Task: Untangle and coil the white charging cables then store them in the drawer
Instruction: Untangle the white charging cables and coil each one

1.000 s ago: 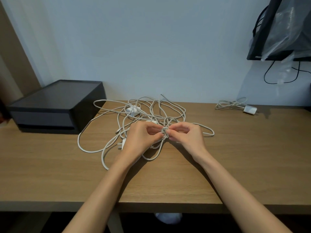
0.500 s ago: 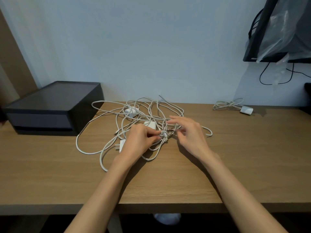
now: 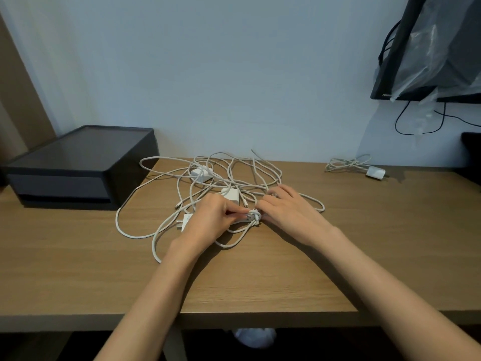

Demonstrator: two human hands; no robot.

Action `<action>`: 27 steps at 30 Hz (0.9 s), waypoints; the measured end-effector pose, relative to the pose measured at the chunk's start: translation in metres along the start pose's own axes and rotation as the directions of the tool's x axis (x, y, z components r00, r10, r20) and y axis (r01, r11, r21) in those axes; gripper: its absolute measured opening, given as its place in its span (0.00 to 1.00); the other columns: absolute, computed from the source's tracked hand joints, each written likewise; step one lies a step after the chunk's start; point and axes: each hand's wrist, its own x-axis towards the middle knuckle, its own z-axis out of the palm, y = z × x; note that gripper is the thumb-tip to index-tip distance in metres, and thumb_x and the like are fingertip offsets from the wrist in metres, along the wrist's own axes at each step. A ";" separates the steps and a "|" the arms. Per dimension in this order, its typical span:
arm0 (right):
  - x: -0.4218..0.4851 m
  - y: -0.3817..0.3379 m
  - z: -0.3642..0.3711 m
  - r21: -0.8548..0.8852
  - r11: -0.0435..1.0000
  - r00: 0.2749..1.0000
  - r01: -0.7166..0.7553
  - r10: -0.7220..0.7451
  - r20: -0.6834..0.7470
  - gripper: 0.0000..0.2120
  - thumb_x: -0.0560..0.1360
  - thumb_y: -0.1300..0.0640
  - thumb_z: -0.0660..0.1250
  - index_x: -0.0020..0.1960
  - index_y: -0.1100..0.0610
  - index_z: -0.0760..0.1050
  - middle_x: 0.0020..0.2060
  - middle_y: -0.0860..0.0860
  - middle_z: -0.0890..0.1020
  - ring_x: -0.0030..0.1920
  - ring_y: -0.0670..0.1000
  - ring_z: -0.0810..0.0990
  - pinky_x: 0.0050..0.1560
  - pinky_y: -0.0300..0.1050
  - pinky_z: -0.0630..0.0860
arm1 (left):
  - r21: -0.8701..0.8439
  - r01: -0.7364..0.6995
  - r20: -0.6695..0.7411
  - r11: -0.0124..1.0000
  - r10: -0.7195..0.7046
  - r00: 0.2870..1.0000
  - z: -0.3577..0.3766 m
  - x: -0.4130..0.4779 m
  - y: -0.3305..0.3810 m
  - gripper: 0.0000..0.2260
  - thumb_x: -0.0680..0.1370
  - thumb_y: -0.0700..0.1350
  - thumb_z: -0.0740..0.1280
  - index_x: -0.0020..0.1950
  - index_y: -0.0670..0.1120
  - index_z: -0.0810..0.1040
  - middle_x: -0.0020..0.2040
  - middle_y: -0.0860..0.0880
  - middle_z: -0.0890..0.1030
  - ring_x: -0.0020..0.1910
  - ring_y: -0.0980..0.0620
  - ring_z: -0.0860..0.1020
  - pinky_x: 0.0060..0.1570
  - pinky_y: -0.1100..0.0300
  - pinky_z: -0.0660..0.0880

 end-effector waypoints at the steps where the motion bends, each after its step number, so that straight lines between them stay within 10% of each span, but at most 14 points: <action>1: -0.002 0.000 0.000 0.006 1.000 1.000 0.001 -0.001 -0.011 0.06 0.77 0.53 0.65 0.52 0.52 0.75 0.50 0.49 0.80 0.55 0.53 0.75 0.61 0.47 0.68 | 0.013 -0.008 0.003 1.000 0.007 1.000 0.000 0.000 0.000 0.10 0.72 0.45 0.73 0.53 0.50 0.84 0.46 0.51 0.85 0.36 0.66 0.74 0.38 0.78 0.66; 8: -0.010 0.002 -0.001 0.081 0.994 0.997 -0.070 0.067 0.033 0.12 0.81 0.48 0.56 0.54 0.54 0.73 0.50 0.50 0.76 0.50 0.51 0.69 0.47 0.42 0.62 | 0.138 -0.065 0.041 0.988 0.060 0.997 0.003 0.006 -0.006 0.08 0.75 0.43 0.70 0.54 0.49 0.84 0.47 0.50 0.85 0.42 0.56 0.79 0.43 0.69 0.70; 20: -0.003 -0.006 -0.017 0.335 0.914 0.965 -0.228 0.167 0.203 0.23 0.76 0.46 0.65 0.69 0.49 0.69 0.65 0.47 0.73 0.66 0.49 0.66 0.68 0.45 0.59 | 0.196 -0.132 -0.026 0.972 0.139 0.990 -0.001 -0.008 -0.003 0.13 0.79 0.48 0.63 0.63 0.56 0.77 0.37 0.58 0.73 0.43 0.54 0.71 0.41 0.60 0.61; 27: 0.003 -0.018 -0.020 0.309 0.940 0.985 -0.146 0.110 0.130 0.18 0.76 0.47 0.66 0.63 0.51 0.71 0.58 0.48 0.78 0.61 0.48 0.72 0.75 0.49 0.50 | 0.205 0.028 0.023 0.978 -0.034 0.999 -0.027 -0.027 -0.016 0.22 0.77 0.64 0.52 0.68 0.59 0.70 0.61 0.57 0.77 0.63 0.53 0.69 0.61 0.53 0.62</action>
